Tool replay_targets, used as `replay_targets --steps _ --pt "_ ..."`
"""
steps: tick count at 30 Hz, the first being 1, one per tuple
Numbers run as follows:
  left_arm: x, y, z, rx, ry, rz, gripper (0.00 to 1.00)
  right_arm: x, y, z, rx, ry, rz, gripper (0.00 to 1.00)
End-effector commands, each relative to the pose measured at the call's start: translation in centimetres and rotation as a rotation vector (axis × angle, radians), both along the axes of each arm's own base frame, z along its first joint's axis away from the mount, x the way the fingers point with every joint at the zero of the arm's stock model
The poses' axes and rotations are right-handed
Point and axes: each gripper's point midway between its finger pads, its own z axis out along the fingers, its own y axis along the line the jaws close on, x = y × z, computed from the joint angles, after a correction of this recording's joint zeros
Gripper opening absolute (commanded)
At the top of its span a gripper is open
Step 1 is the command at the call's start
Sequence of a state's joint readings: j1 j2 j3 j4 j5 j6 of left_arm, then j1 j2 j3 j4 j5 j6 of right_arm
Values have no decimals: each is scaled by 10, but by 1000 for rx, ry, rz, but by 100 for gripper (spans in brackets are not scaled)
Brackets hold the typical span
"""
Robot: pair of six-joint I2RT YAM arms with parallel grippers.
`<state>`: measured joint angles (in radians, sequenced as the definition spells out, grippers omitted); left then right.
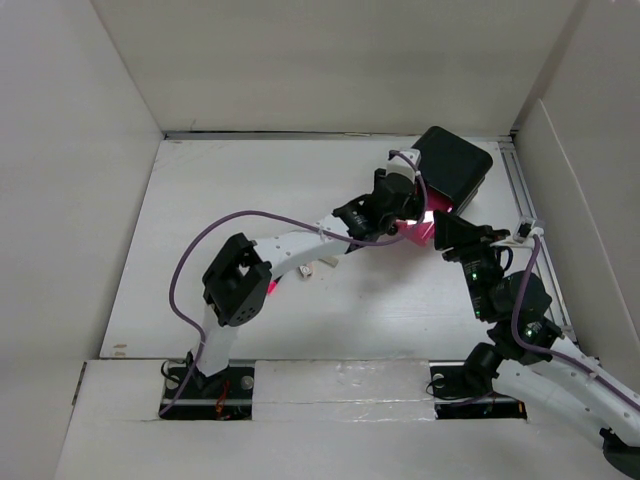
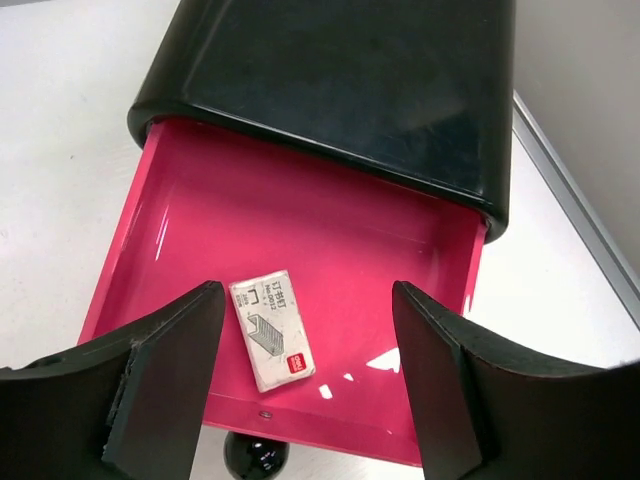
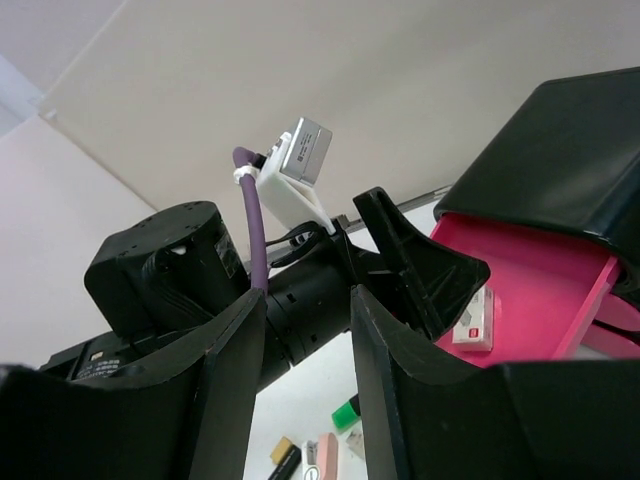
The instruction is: Organize the desk
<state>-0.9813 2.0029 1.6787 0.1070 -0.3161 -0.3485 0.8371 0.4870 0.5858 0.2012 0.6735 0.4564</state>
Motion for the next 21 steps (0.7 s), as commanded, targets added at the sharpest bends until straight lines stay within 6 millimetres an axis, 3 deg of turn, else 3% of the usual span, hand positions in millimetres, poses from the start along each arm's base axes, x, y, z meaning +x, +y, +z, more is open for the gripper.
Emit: replay_targets --steps 1,2,3,4,5,6,7,11,12,14,18,20,21 --pt "0 14 51 -58 -81 38 64 0 -3 8 26 -24 -9 45" --pt "0 14 51 -58 -81 38 64 0 -3 8 26 -24 -9 45" --pt "-2 22 77 -112 -119 56 61 0 -2 8 23 -27 -2 45" --pt "-5 33 63 -90 -112 75 59 -1 -3 9 26 -27 -3 45" --pt "-6 47 67 -96 -126 120 59 0 -4 8 32 -26 -11 45" --pt "-11 62 87 -139 -150 151 57 0 -4 7 30 -24 -15 45" --pt "-15 79 66 -103 -130 191 57 0 -3 8 31 -28 -9 45" --pt "-33 150 34 -78 -83 393 56 2 1 6 19 -20 -1 45" --pt "-51 181 10 -69 -26 445 56 3 5 5 15 -18 9 45" --pt "-58 191 1 -68 -6 464 56 4 9 5 6 -18 25 46" --pt "-90 229 -50 -57 113 506 57 9 11 1 -6 -1 11 46" --pt "-97 233 -66 -50 150 509 58 10 14 1 -9 -2 24 46" --pt "-104 242 -86 2 179 520 60 10 17 1 -13 -4 36 46"
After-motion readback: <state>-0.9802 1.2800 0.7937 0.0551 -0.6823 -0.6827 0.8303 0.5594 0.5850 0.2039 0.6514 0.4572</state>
